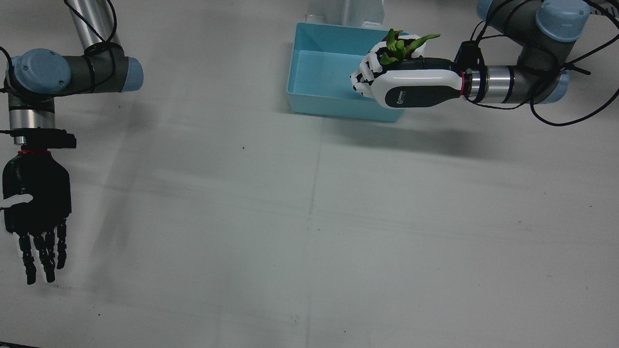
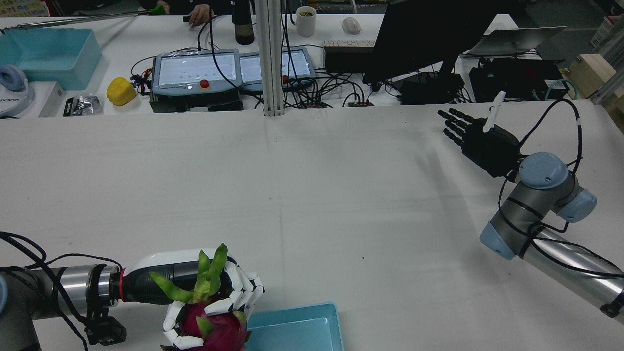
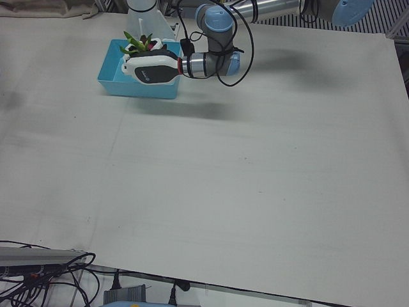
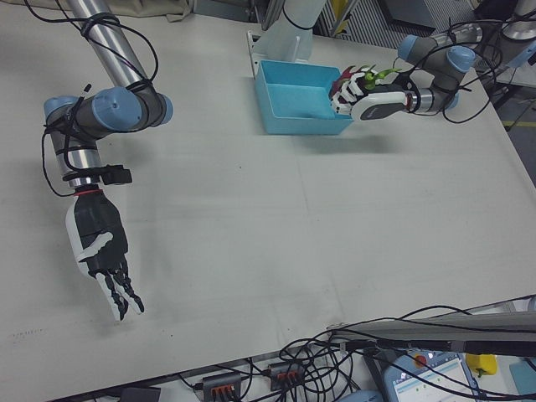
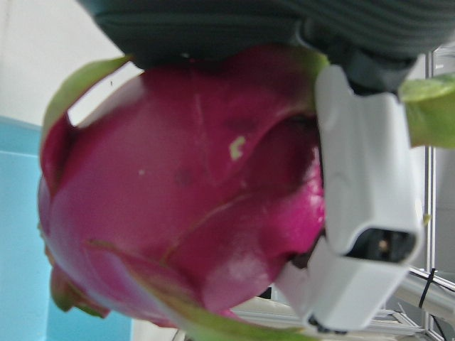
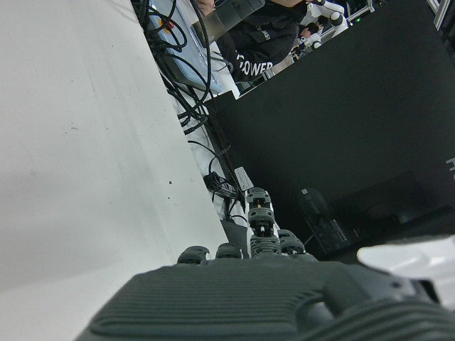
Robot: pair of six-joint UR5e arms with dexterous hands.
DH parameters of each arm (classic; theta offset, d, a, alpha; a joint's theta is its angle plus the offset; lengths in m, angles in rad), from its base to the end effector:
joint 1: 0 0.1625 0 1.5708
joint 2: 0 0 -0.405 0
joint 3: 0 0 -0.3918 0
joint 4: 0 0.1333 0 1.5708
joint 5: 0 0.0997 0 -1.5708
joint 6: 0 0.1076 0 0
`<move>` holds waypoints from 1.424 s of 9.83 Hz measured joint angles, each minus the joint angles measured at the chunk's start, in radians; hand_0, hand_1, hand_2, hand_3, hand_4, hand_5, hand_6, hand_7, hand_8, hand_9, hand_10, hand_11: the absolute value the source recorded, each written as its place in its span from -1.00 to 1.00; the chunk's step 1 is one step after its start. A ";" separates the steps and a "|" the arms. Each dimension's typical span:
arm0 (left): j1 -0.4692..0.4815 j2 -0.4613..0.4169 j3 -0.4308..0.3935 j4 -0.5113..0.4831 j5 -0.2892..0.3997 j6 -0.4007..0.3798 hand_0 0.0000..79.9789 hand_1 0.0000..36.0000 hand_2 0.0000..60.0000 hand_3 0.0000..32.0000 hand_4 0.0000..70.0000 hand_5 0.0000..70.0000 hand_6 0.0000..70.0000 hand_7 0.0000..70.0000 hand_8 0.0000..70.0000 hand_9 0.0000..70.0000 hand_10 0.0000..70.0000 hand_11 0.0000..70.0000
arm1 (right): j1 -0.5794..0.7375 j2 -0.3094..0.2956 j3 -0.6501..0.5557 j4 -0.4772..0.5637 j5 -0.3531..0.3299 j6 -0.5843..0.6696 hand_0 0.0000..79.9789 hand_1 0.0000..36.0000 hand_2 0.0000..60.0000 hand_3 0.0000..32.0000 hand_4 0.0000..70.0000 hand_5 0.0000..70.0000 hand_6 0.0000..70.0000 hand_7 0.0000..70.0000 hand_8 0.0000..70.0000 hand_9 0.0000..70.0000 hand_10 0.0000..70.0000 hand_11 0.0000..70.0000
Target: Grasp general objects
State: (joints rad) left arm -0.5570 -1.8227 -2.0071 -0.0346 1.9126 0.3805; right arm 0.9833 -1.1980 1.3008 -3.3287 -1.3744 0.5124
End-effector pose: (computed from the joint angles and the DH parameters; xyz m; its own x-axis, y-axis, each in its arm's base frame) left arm 0.4117 -0.3709 0.3136 -0.4729 -0.7361 -0.4844 -0.4156 0.6710 -0.6140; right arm -0.2230 -0.6132 0.6077 -0.8283 0.2984 -0.4742 0.4124 -0.2483 -0.8765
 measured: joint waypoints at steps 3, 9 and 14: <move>0.075 -0.007 0.005 -0.071 -0.069 -0.041 0.43 0.84 1.00 -1.00 1.00 -0.58 1.00 1.00 -0.57 -0.40 -0.29 0.07 | 0.000 0.000 0.000 0.000 0.000 0.000 -1.00 -1.00 -1.00 -1.00 -1.00 -1.00 -1.00 -1.00 -1.00 -1.00 -1.00 -1.00; 0.107 -0.005 0.021 -0.161 -0.053 -0.049 -0.60 -0.54 -0.14 0.55 -1.00 -1.00 -1.00 1.00 -1.00 -0.62 -1.00 -1.00 | 0.000 0.000 0.000 0.000 0.000 0.000 -1.00 -1.00 -1.00 -1.00 -1.00 -1.00 -1.00 -1.00 -1.00 -1.00 -1.00 -1.00; 0.105 -0.002 0.024 -0.176 -0.048 -0.048 -0.78 -0.65 0.04 1.00 -1.00 -1.00 -0.91 1.00 -1.00 -0.47 -1.00 -0.98 | 0.000 0.000 0.000 0.000 0.000 0.000 -1.00 -1.00 -1.00 -1.00 -1.00 -1.00 -1.00 -1.00 -1.00 -1.00 -1.00 -1.00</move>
State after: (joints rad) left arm -0.4520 -1.8244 -1.9830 -0.2107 1.8650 0.3327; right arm 0.9833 -1.1980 1.3008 -3.3287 -1.3745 0.5124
